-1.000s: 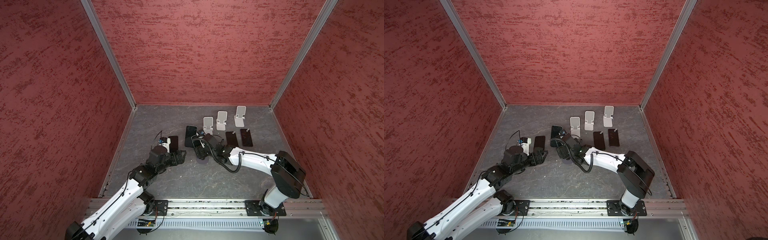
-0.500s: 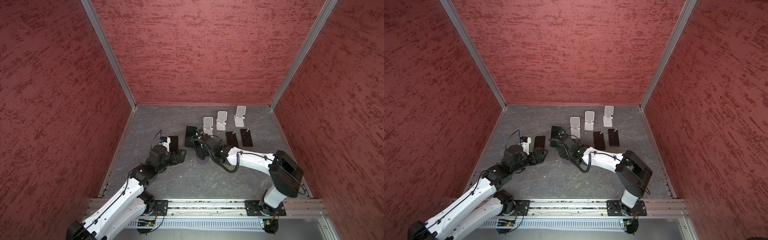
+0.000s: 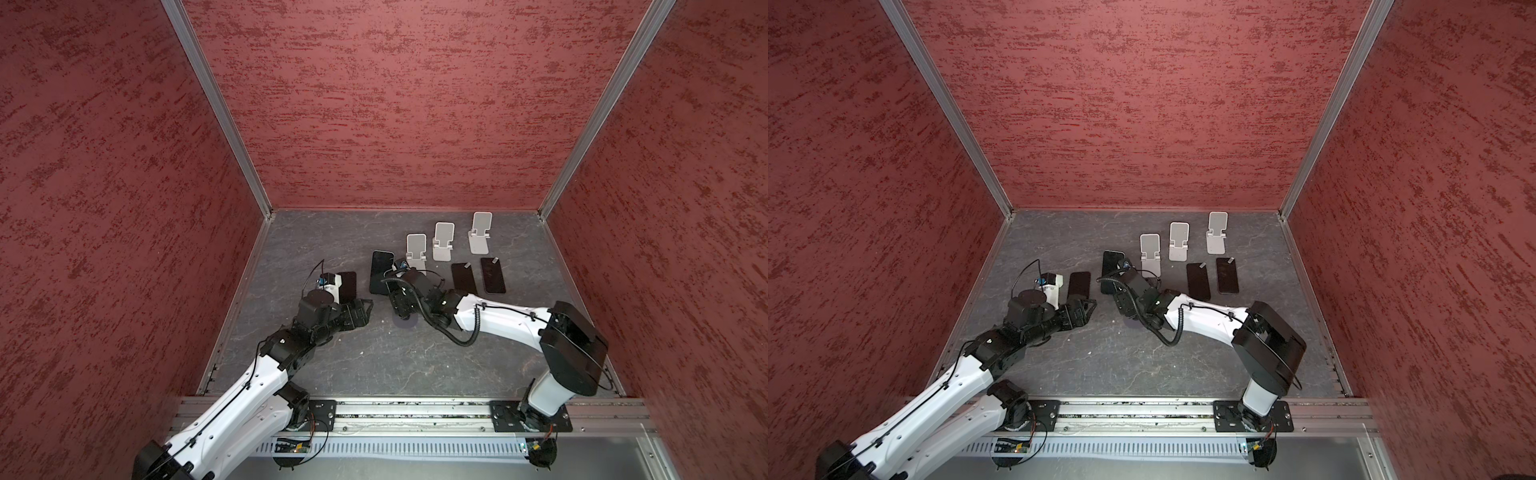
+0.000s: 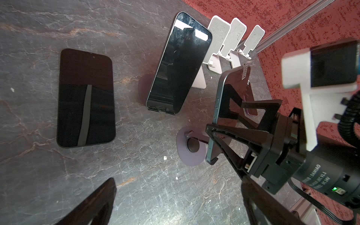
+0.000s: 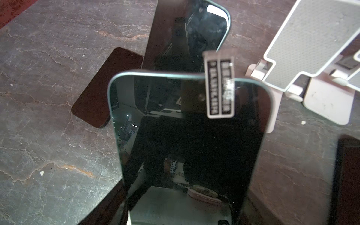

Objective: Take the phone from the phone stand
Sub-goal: 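Close the right gripper on the top edge of the standing phone, then lift the phone up out of the purple stand with the right gripper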

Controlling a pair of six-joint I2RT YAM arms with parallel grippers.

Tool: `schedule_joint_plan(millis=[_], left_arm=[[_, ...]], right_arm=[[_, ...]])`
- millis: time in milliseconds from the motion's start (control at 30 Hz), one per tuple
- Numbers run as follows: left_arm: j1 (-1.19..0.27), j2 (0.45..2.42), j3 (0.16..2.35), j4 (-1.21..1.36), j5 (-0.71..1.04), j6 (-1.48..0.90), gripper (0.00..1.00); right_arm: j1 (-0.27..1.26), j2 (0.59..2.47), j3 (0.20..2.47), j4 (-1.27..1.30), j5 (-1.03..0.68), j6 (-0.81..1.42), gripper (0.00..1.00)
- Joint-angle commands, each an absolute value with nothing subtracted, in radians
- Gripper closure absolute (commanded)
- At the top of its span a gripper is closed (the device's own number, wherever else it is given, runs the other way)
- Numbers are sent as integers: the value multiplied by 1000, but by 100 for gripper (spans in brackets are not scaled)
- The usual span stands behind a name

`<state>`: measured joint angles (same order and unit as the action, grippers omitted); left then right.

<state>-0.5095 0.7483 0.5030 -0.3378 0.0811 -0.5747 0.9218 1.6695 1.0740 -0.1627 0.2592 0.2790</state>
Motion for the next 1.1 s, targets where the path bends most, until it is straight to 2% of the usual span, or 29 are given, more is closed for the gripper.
schedule_joint_plan(millis=[0,667,1067], left_arm=[[-503,748,501,-324,93,-562,0],[-512,833,583,-315,111,-508,0],[-567,937,596,-227,120,-511,1]], right_arm=[[928,1610,1095,-129,285,271,34],[924,1569,1134,-134,259,228,34],[893,1522,1118,-153,264,222,34]])
